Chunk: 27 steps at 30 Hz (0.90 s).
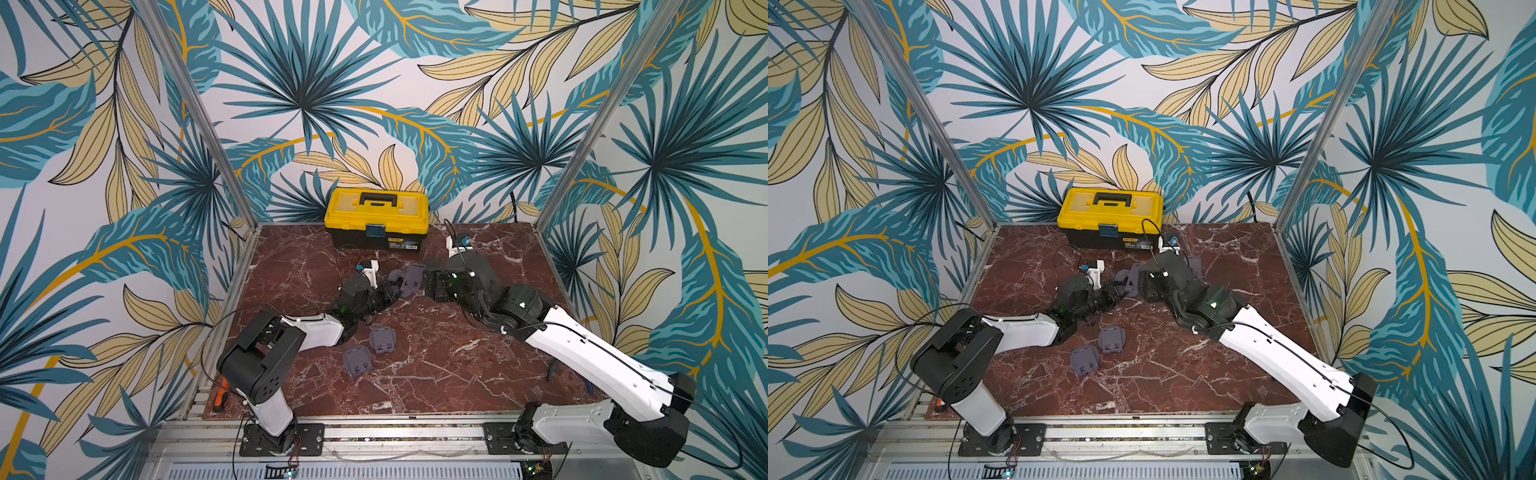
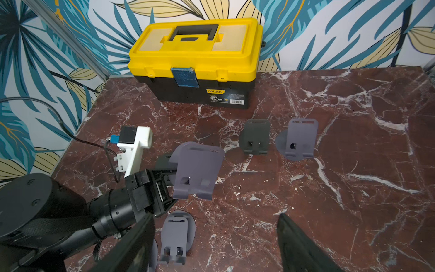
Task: Open the phone stand
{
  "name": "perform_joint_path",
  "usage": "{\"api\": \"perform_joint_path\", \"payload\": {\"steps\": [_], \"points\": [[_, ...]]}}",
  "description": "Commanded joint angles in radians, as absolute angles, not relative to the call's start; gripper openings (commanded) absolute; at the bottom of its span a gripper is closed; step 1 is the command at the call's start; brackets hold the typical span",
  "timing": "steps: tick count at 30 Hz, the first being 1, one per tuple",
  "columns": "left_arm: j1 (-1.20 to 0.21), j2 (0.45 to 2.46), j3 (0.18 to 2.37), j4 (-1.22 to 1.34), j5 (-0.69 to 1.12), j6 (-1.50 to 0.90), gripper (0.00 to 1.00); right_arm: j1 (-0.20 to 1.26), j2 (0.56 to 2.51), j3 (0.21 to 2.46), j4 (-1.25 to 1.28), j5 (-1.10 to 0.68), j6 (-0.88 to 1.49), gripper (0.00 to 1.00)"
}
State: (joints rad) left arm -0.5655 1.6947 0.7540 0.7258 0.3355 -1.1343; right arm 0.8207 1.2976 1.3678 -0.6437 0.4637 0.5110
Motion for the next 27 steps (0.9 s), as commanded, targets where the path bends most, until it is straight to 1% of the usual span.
{"api": "perform_joint_path", "payload": {"steps": [1, 5, 11, 27], "points": [[-0.56, 1.676, 0.777, 0.815, 0.366, -1.115, 0.0, 0.81, 1.323, 1.353, -0.582, 0.391, 0.533, 0.81], [-0.56, 1.662, 0.763, 0.858, 0.381, -1.097, 0.0, 0.81, 1.358, 1.357, -0.56, 0.337, 0.555, 0.82], [-0.561, 1.661, 0.752, 0.928, 0.403, -1.097, 0.0, 0.81, 1.398, 1.36, -0.558, 0.31, 0.595, 0.84], [-0.566, 1.664, 0.75, 0.976, 0.428, -1.104, 0.0, 0.769, 1.471, 1.403, -0.566, 0.318, 0.573, 0.84]]}}
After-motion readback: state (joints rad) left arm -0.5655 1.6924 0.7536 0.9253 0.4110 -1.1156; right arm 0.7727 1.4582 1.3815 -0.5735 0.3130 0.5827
